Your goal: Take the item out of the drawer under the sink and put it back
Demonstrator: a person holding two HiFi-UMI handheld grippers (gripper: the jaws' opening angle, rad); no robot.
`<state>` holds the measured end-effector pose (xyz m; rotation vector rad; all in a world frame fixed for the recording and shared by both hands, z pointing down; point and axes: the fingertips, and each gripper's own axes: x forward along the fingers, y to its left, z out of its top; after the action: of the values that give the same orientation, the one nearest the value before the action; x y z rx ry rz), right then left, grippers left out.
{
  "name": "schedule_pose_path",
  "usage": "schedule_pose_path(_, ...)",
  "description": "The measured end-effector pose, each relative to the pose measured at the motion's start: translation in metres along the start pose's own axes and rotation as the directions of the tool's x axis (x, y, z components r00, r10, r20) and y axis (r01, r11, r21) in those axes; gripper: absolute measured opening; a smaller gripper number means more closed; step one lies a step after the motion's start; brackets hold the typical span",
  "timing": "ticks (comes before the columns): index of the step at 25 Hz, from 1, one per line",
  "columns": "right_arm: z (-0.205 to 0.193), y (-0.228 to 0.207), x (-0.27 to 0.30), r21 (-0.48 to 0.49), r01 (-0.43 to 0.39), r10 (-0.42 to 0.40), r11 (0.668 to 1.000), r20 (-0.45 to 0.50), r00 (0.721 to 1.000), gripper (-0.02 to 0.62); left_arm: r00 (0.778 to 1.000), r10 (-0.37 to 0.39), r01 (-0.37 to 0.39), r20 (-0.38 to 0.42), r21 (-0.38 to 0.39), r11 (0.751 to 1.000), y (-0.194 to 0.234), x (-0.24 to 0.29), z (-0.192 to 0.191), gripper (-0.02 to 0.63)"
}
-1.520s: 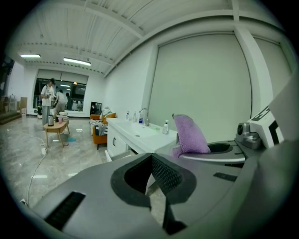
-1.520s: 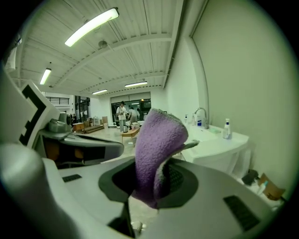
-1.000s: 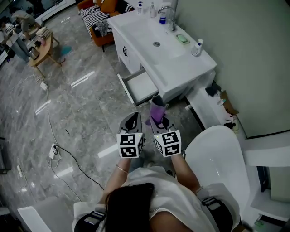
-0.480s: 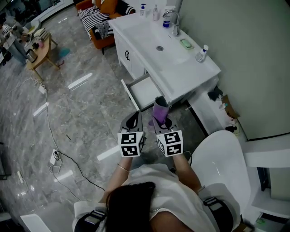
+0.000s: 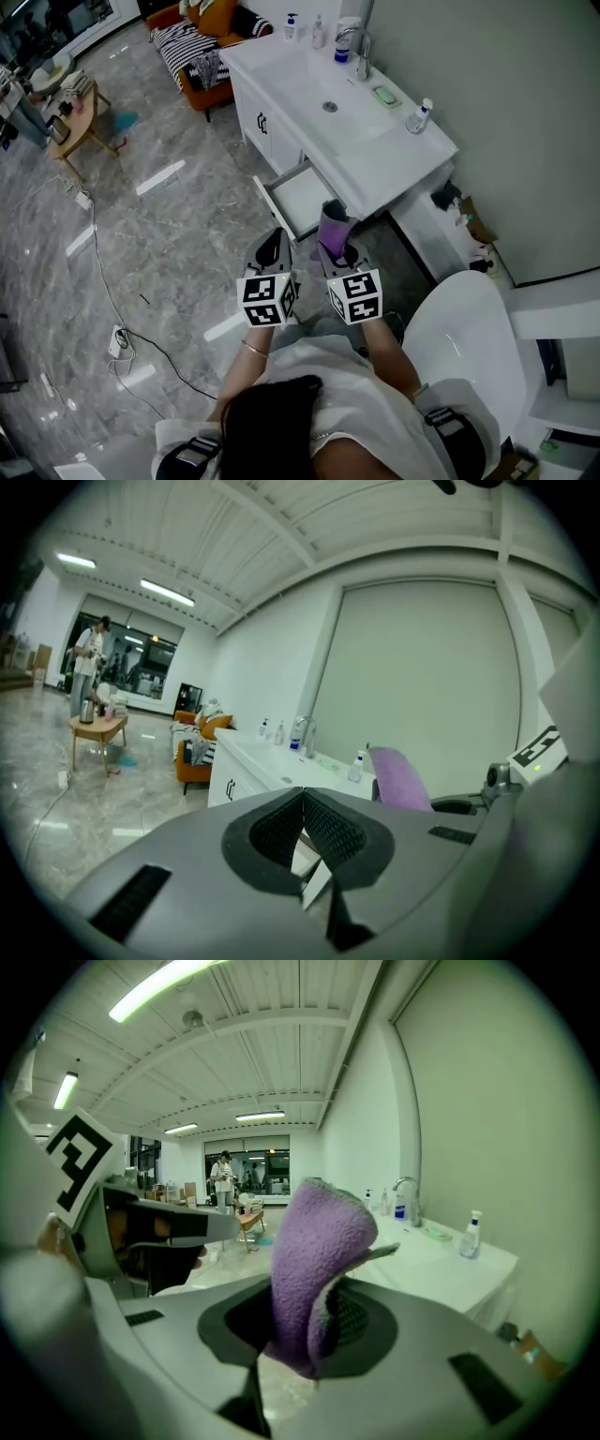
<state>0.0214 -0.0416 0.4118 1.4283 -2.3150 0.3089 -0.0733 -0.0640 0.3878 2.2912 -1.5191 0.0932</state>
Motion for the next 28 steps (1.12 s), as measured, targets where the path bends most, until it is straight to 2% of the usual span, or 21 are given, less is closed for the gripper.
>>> schedule_pose_path(3,0.005,0.001,0.004,-0.011,-0.001,0.001,1.0,0.007,1.0,0.109,1.0,-0.008,0.007,0.015,0.02,1.0,0.004,0.007,0.008,0.003)
schedule_pose_path(8,0.012,-0.002,0.008,0.0,0.014,-0.014,1.0,0.02,1.0,0.109,0.999,-0.03,0.031,-0.025,0.04,0.999,0.005,0.015,0.0,0.003)
schedule_pose_path(14,0.007,-0.015,0.014,0.023,0.031,-0.031,0.999,0.004,1.0,0.109,0.996,-0.064,0.065,-0.054,0.024,0.998,0.005,0.026,-0.008,0.003)
schedule_pose_path(28,0.012,-0.046,0.055,0.034,0.028,-0.028,0.999,-0.002,1.0,0.109,0.995,-0.041,0.046,-0.093,0.056,0.997,0.011,0.071,-0.015,0.004)
